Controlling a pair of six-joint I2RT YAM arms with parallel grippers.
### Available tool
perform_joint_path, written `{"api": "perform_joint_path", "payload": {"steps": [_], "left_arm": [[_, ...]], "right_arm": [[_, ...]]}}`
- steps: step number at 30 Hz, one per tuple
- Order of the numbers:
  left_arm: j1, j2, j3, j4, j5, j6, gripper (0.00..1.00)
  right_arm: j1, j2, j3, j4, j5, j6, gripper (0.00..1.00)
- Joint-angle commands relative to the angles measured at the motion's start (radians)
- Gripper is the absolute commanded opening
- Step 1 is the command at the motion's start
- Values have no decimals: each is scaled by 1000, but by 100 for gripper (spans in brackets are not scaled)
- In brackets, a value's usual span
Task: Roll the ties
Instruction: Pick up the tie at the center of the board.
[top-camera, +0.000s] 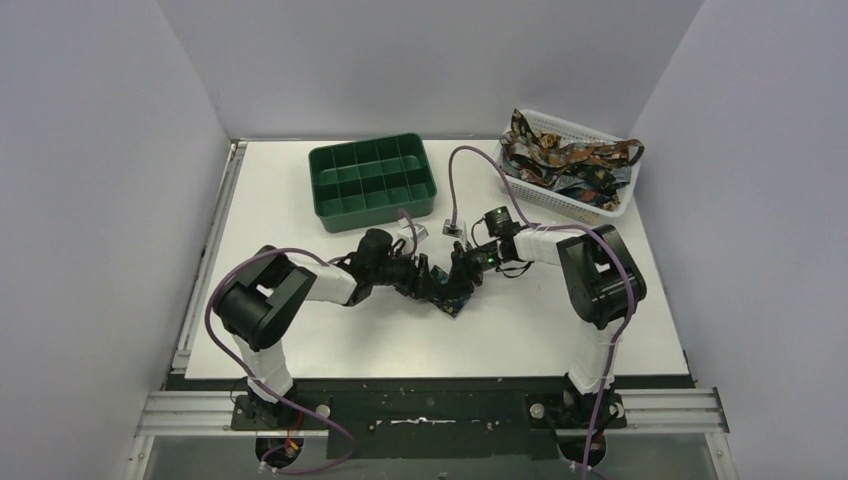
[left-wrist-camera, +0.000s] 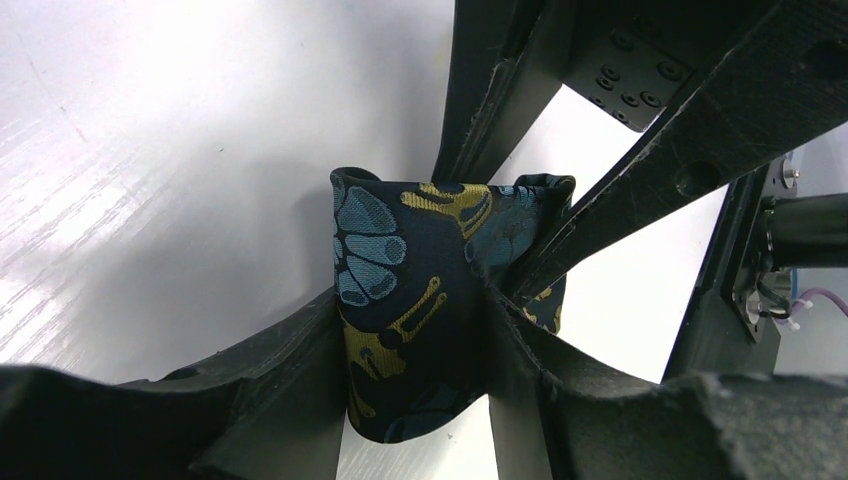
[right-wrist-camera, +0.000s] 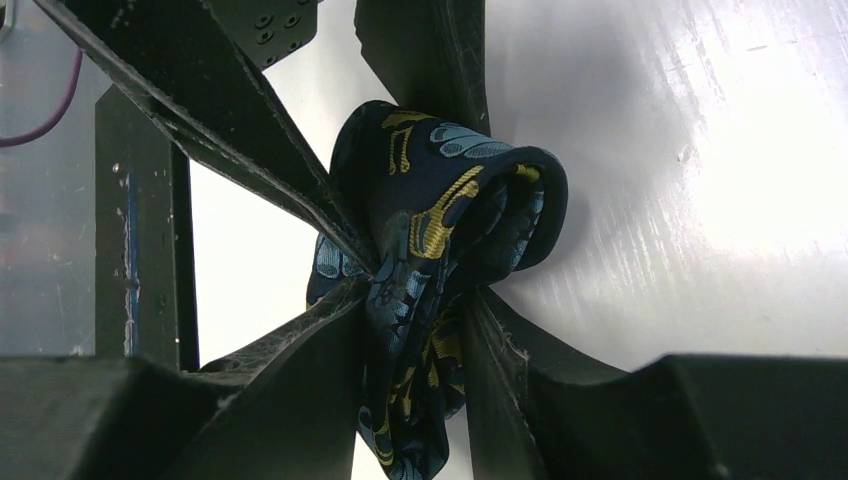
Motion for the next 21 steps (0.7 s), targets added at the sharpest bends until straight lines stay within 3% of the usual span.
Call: {"api": "perform_joint_path", "payload": {"steps": [1,4,12,21], "left_arm": [[3,-31,-9,47,-76,-2,46],[12,-44,-13,41,-93,-21,48],[67,-121,-40,54,-106,-103,68],[80,-239,-140,-9,-210,-256,75]], "right_arm": [[35,-28,2,48,45,68,19],[37,-29,1,53,61,92,15],[42,-7,-20,62,105,124,16],[44,-37,-45,140,163,215,18]]}}
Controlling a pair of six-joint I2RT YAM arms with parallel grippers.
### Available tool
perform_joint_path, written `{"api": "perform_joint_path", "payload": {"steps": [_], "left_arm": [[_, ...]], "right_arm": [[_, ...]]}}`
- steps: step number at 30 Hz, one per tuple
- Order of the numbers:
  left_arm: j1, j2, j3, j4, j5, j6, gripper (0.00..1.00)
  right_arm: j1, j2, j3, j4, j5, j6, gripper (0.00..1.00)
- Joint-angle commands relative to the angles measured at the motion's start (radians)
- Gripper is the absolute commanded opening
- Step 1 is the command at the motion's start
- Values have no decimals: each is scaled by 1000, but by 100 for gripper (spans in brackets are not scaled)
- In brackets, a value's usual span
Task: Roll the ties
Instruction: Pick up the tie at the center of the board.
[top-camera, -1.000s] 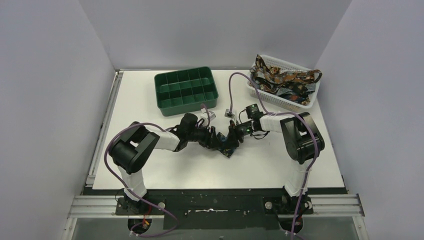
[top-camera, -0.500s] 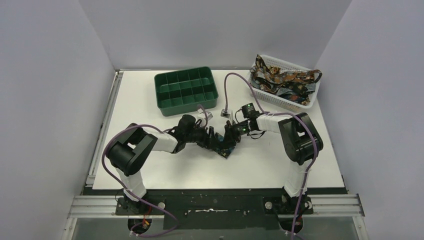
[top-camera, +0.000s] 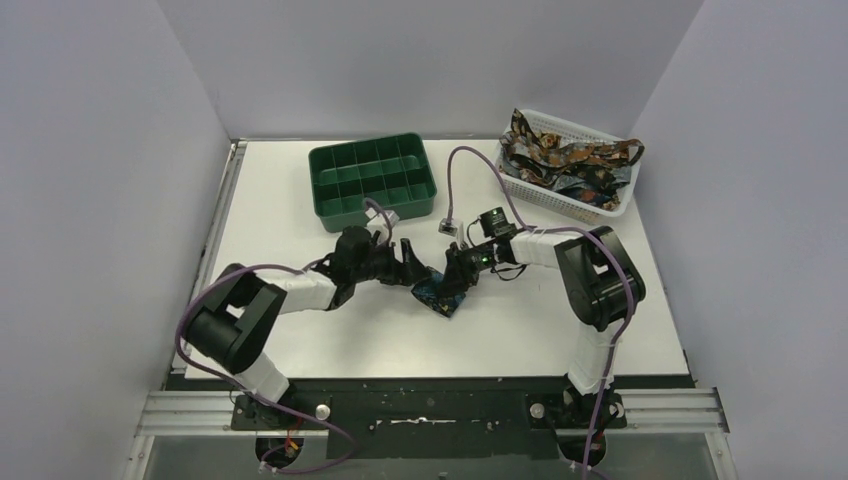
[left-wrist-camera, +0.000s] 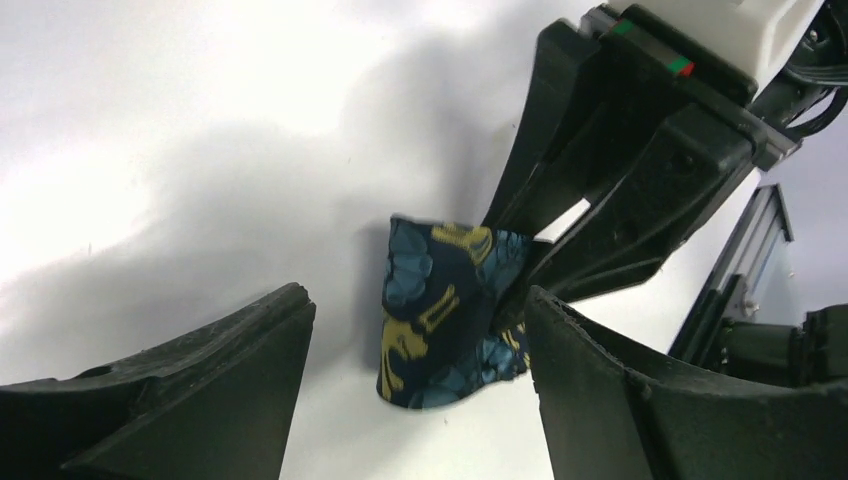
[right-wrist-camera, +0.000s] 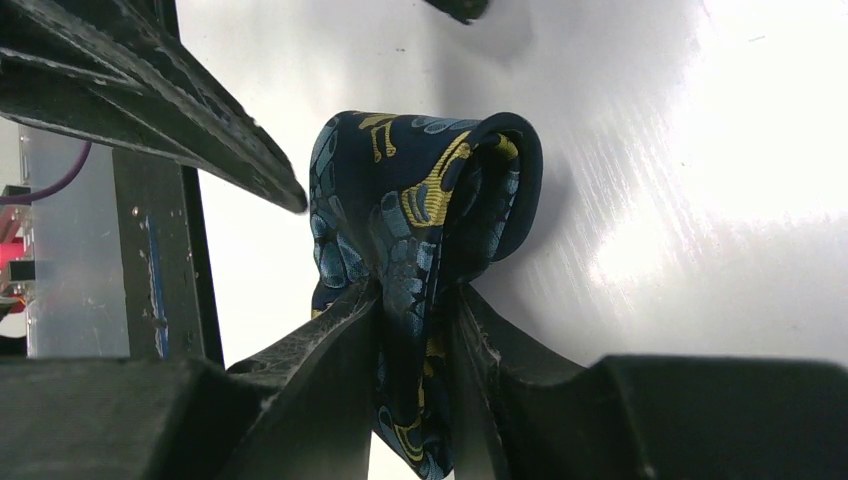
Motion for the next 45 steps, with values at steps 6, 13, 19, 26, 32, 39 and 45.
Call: {"api": "perform_joint_path", "payload": {"steps": [6,13,19,26,32,39,45], "left_arm": [[-21,-246,-306,102,-195,-420,74],[-146,-171,-355,372,-304,-618,56],[-184,-37,-333,480,-320,-674,37],[-185,-52,-343,522,-328,-653,43],[-205,-34,-364,635,-320,-681,46],[-224,-21,-391,635,-375,-738,51],[-235,-38,-381,556,-440,-813,64]], "right_arm": [[9,-65,-90,149,158,107,20],[8,-81,-116,200,118,158,23],[-10,-128,-149,259,85,203,45],[-71,-158,-151,310,29,284,64],[-73,-170,-142,302,38,286,74],[-78,-198,-152,299,60,286,75],[-126,-225,-170,339,87,337,76]]}}
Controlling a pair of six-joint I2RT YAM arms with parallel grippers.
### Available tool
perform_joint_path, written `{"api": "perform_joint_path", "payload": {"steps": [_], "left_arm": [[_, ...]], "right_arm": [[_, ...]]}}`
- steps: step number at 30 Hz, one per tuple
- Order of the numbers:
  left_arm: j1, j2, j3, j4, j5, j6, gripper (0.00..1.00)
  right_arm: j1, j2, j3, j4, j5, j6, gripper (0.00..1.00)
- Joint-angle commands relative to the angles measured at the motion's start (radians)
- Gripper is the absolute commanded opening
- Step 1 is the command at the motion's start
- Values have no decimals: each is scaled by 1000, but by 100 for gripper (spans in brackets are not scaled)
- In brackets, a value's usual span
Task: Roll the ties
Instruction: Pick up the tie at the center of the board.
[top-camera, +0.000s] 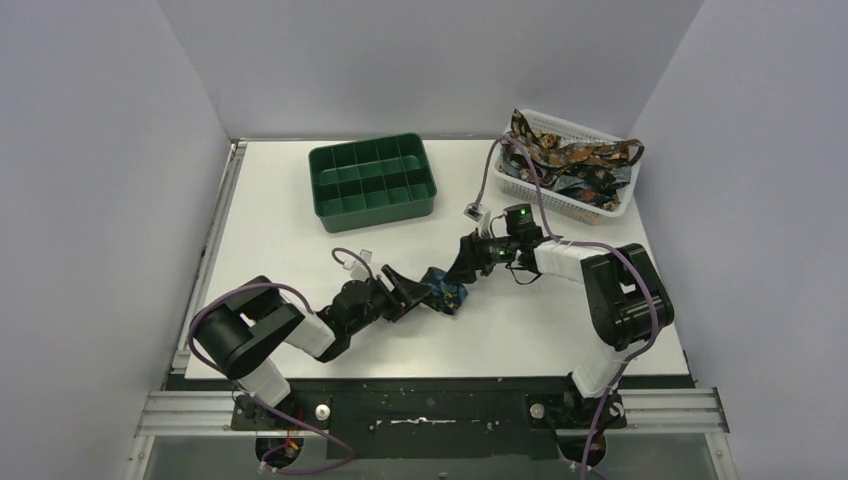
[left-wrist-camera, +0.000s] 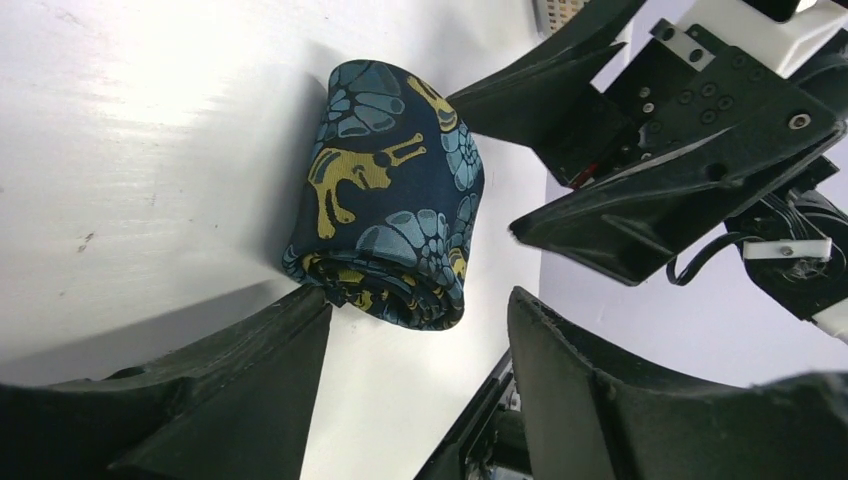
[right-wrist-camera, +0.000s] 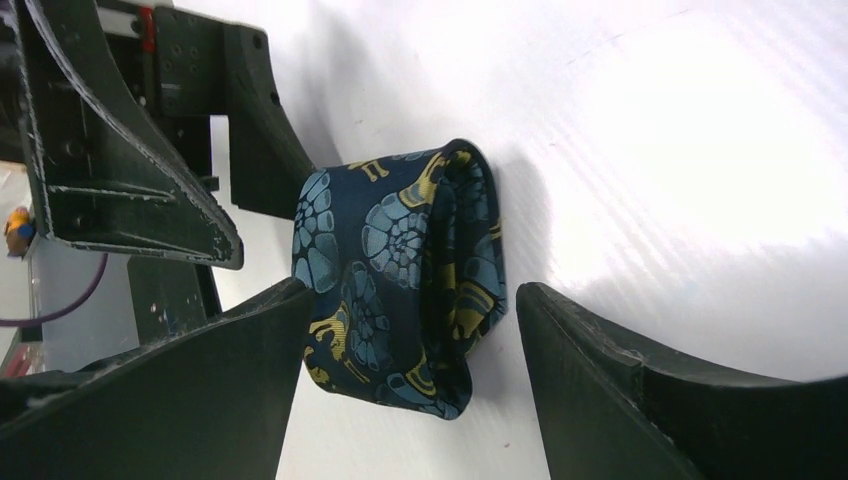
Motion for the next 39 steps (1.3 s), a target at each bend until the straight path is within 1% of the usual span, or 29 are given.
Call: {"api": "perform_joint_path", "payload": {"steps": [1,3,6,8,12,15,18,22,25,27,29,31,34,36,39], "left_arm": [[-13,-21,26,-15,-64,-51,65],[-22,-37,47,-90,-79,-62,68],[-31,-56,76,-196,-94,-73,69],[-34,-62,87,-253,-114,-86,69],[-35,-65,112,-307,-129,-88,68],[-41,-47,122,-296,-120,-87,62],[-56,-32,117,-268,-116,-93,61],[-68,-32,128,-280,-117,-93,64],[-78,-45,117,-288,-137,-100,65],[-79,-50,117,-297,-140,-99,66],[-79,-53,117,-294,-139,-94,67],[-82,-52,123,-298,-137,-91,68],[-82,-42,120,-273,-130,-96,67],[-83,-33,124,-259,-122,-89,66],[-87,-12,151,-280,-110,-73,65]], "right_arm": [[-42,-58,-8,76,12,39,76],[-54,-62,-9,77,35,58,78],[-64,-85,-31,122,72,118,81],[-65,-109,-52,178,84,173,88],[-78,-129,-51,165,142,202,94],[-93,-124,-55,178,103,250,95],[-96,-110,-53,147,95,245,96],[-95,-89,-53,109,114,237,100],[-95,-109,-53,78,167,225,100],[-98,-131,-61,90,175,231,100],[-103,-148,-75,123,156,264,100],[-107,-159,-96,151,167,299,100],[-107,-138,-82,98,181,288,100],[-105,-124,-82,93,173,286,100],[-102,-114,-78,83,156,275,100]]}}
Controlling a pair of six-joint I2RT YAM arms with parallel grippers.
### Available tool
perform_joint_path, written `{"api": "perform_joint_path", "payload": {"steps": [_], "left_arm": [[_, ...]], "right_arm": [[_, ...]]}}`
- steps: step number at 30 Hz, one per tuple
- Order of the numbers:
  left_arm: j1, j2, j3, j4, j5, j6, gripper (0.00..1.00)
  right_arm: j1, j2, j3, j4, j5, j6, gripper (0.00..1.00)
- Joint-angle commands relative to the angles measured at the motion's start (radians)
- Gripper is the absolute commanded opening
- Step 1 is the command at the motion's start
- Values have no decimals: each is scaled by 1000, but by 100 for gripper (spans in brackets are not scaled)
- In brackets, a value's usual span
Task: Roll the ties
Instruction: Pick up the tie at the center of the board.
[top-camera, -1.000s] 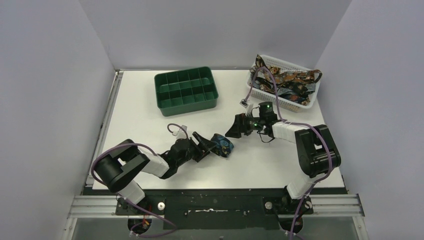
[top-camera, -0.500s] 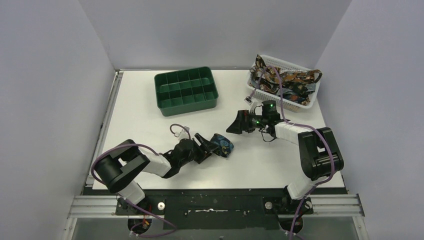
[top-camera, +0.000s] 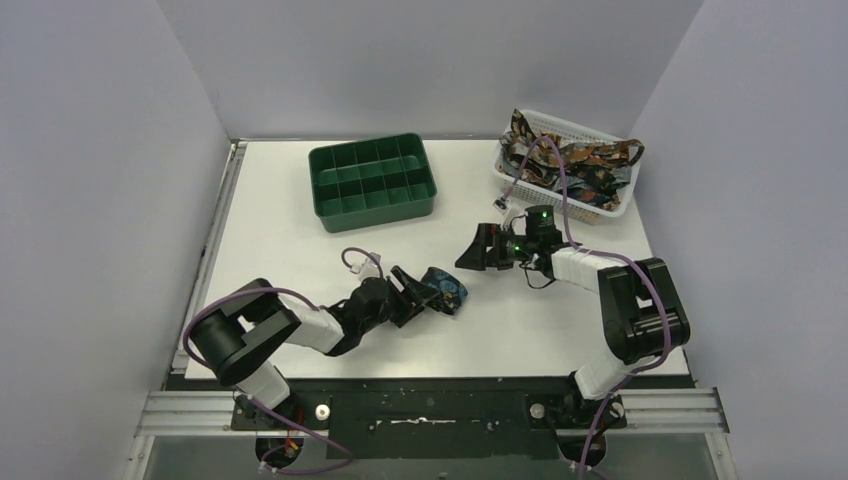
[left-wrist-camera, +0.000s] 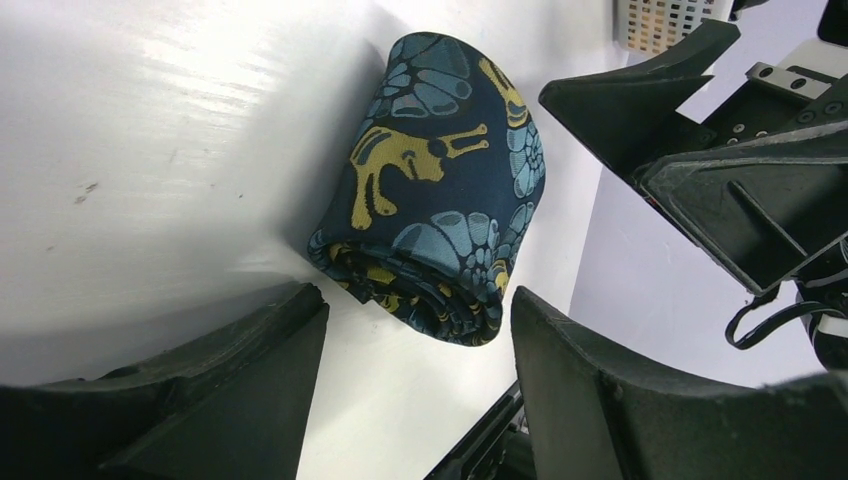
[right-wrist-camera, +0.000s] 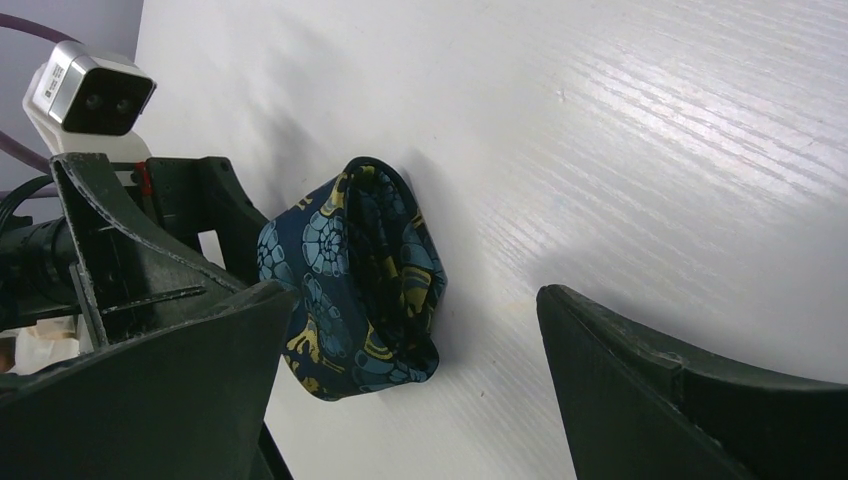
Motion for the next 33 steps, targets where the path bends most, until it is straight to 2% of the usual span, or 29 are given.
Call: {"api": "perform_joint_path", "payload": {"steps": [1,7,13,17,23,30,33], "left_arm": [[-12,30,52,28,8,17,64],[-16,60,28,68,-5,-12,58],[-16,68,21,56,-18,1,45],[-10,51,-18,45,-48,4,40],[-3,61,-45,48,-54,30,35],[6,76,-62,86,-50,23,35],[7,86,-64,98,-44,23,34]], "right_arm": [[0,1,11,3,-15,-5,100],[40,25,19,-5,-16,-20,100],[73,76,37,3,-80,-48,100],[98,107,72,-45,-86,-108,100],[128,152,112,-66,-103,-145,100],[191,199,153,-93,-166,-179,100],[200,210,146,-65,-184,-147,100]]}}
